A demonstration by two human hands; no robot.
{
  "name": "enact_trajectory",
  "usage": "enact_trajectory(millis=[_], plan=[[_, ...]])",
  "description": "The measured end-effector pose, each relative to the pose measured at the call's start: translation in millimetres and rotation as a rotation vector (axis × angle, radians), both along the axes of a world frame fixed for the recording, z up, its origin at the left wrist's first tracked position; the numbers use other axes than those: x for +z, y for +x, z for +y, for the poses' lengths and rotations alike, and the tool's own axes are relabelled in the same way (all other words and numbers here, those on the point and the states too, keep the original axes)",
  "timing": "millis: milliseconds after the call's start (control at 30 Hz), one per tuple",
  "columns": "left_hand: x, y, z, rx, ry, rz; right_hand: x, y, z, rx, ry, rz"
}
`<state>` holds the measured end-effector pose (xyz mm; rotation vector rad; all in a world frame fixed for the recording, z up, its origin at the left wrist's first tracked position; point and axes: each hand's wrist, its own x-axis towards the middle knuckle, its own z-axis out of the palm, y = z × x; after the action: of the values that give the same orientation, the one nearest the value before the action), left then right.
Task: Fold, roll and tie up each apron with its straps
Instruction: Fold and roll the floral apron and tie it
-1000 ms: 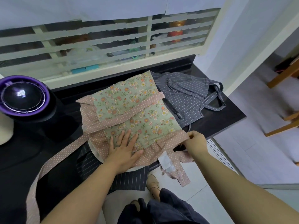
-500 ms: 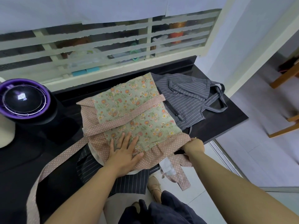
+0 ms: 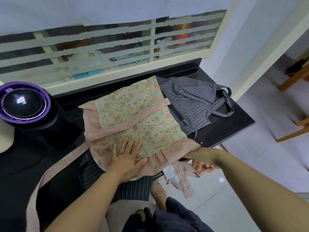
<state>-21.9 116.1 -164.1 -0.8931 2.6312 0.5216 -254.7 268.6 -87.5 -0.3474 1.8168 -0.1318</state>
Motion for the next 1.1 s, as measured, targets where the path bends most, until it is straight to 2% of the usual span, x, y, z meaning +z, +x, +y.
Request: enact_trajectory(millis=[67, 100, 167, 233, 300, 433, 567, 700, 833, 1000, 1100], plan=[[0.6, 0.1, 0.6, 0.009, 0.005, 0.001, -2.1, 7.5, -2.9, -0.004, -0.172, -0.084], [0.0, 0.2, 0.5, 0.009, 0.004, 0.004, -4.5, 11.4, -5.0, 0.003, -0.297, -0.056], [0.1, 0.4, 0.4, 0.005, -0.004, 0.001, -14.0, 18.2, -9.2, 0.067, -0.531, 0.147], [0.4, 0.2, 0.2, 0.008, -0.008, -0.006, -22.3, 29.0, -10.1, 0.197, -0.616, 0.269], [1.1, -0.6, 0.4, 0.011, -0.007, -0.008, -30.4, 38.8, -9.5, 0.273, -0.582, 0.259], [-0.1, -0.2, 0.2, 0.018, 0.005, -0.008, -28.4, 44.0, -11.1, 0.266, -0.508, 0.159], [1.4, -0.3, 0.7, 0.030, 0.017, -0.013, -35.6, 41.4, -2.9, 0.354, -0.314, 0.151], [5.1, -0.7, 1.1, 0.036, 0.045, -0.031, -27.8, 45.4, -4.7, 0.216, -0.394, 0.033], [6.0, -0.9, -1.2, 0.045, 0.093, -0.032, -8.4, 31.4, -18.0, 0.404, -0.371, 0.183], [10.6, -2.0, -2.9, 0.064, 0.162, -0.003, 18.4, 28.5, -28.1, 0.375, -0.462, 0.126], [10.5, -1.5, -3.4, 0.067, 0.171, 0.011, 12.9, 32.7, -19.4, 0.352, -0.391, 0.096]])
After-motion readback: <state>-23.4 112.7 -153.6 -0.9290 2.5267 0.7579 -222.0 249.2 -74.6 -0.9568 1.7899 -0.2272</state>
